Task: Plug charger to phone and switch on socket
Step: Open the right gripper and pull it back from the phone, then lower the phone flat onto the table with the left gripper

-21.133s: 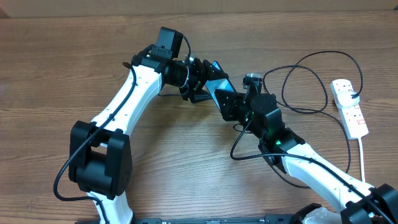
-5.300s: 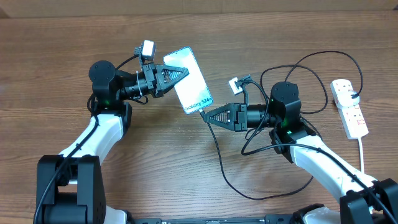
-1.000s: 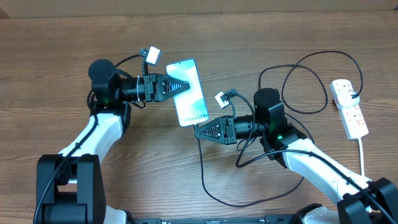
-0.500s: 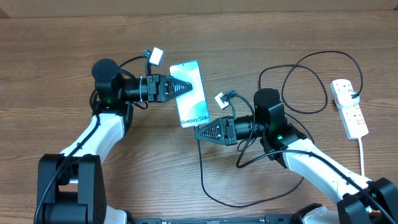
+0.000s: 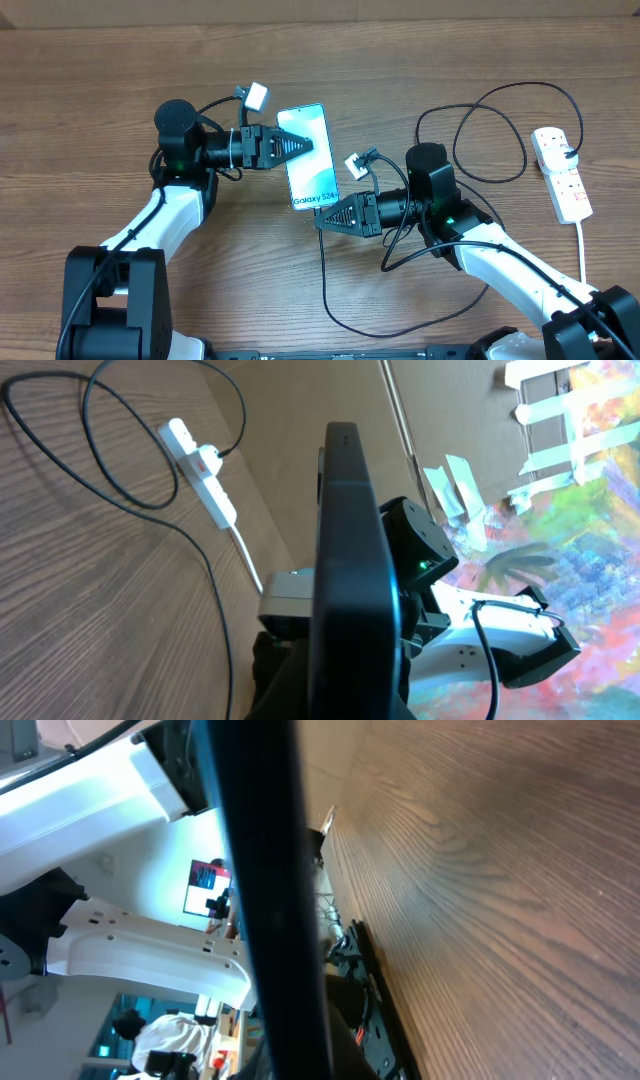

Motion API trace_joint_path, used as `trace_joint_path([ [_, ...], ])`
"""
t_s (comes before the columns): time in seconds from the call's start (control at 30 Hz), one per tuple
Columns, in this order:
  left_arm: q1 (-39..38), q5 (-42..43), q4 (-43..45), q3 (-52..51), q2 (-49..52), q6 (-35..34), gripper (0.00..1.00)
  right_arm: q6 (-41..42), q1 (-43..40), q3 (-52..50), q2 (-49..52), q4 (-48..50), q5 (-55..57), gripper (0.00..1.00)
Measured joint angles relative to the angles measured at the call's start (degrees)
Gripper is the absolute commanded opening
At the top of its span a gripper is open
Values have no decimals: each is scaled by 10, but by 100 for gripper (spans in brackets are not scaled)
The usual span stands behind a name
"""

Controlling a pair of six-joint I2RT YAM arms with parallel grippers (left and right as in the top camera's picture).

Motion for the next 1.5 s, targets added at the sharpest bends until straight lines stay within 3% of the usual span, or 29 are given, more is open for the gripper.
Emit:
trace_joint_path([
  [0.3, 4, 3, 2, -5, 0, 12, 4, -3, 0, 8, 0, -37, 7, 9],
  [0.47, 25, 13, 2, -9, 0, 11, 4, -2, -5, 11, 0, -39, 7, 20],
  [0.6, 47, 13, 5, -11, 0, 11, 4, -2, -9, 11, 0, -41, 2, 22],
  [0.77, 77, 18, 6, -11, 0, 11, 4, -7, -9, 12, 0, -53, -11, 34],
  [0.97, 93, 13, 6, -11, 0, -1, 4, -68, -9, 15, 0, -140, 17, 47],
  [1.27, 61, -89, -69, -12, 0, -26, 4, -104, -9, 16, 0, -250, 168, 50],
  [1.5, 28, -179, -125, -13, 0, -38, 4, -110, -26, 16, 0, -274, 259, 56],
])
